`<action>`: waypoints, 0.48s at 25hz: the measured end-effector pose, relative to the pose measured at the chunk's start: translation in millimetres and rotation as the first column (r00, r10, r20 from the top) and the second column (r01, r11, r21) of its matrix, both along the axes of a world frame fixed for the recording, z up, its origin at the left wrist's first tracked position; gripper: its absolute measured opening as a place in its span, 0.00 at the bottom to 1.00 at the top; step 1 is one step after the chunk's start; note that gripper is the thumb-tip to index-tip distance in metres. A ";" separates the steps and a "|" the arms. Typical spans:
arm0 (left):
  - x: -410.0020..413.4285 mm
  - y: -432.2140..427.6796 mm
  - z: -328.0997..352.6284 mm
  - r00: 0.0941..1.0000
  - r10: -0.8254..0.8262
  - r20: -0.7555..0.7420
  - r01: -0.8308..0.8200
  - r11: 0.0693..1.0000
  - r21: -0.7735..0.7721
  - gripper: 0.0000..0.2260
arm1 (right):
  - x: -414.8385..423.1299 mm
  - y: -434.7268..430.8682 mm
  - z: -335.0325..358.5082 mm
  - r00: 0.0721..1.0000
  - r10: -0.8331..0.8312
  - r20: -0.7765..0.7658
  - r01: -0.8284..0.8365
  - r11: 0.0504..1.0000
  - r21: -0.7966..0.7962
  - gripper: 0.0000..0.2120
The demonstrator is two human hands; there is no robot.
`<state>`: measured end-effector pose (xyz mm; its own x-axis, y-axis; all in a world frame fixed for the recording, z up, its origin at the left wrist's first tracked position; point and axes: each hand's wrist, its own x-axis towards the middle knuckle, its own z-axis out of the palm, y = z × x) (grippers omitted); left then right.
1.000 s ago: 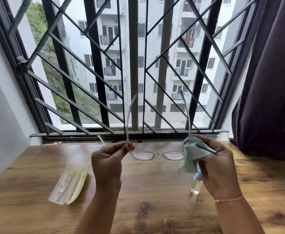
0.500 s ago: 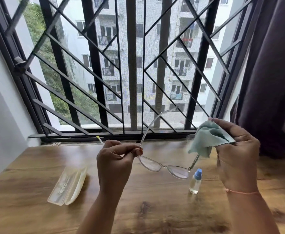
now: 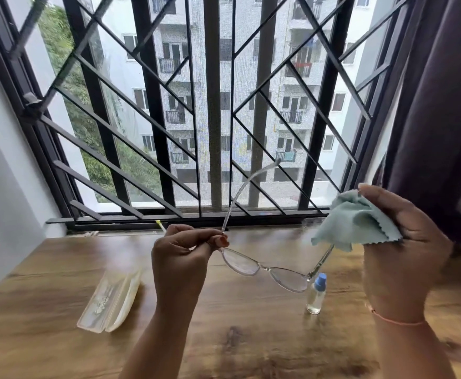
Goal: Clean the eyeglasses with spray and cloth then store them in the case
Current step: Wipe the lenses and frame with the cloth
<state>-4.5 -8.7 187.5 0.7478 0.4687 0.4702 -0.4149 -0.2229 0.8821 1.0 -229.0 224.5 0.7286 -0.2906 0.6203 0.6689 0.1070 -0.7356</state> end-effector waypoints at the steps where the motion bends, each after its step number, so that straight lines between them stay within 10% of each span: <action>1: 0.9 1.1 0.0 1.000 -0.016 0.000 0.016 0.999 -0.052 0.24 | 3.5 0.1 -3.0 0.999 -0.043 0.026 0.044 0.999 -0.026 0.15; 7: 3.5 5.0 0.9 0.986 -0.151 -0.068 0.117 0.927 -0.356 0.14 | 6.0 2.6 -7.3 0.858 0.392 -0.332 -0.346 0.919 0.189 0.12; 12: 9.4 7.2 -11.9 0.919 -0.237 -0.316 0.149 0.949 -0.279 0.04 | 13.5 2.0 -20.3 0.661 0.588 -0.466 -0.487 0.809 0.330 0.11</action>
<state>4.9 -1.5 175.6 0.9288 0.3657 0.0595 -0.0919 0.0717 0.9932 14.5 -226.9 204.2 0.9773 0.1985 0.0741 -0.0296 0.4741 -0.8800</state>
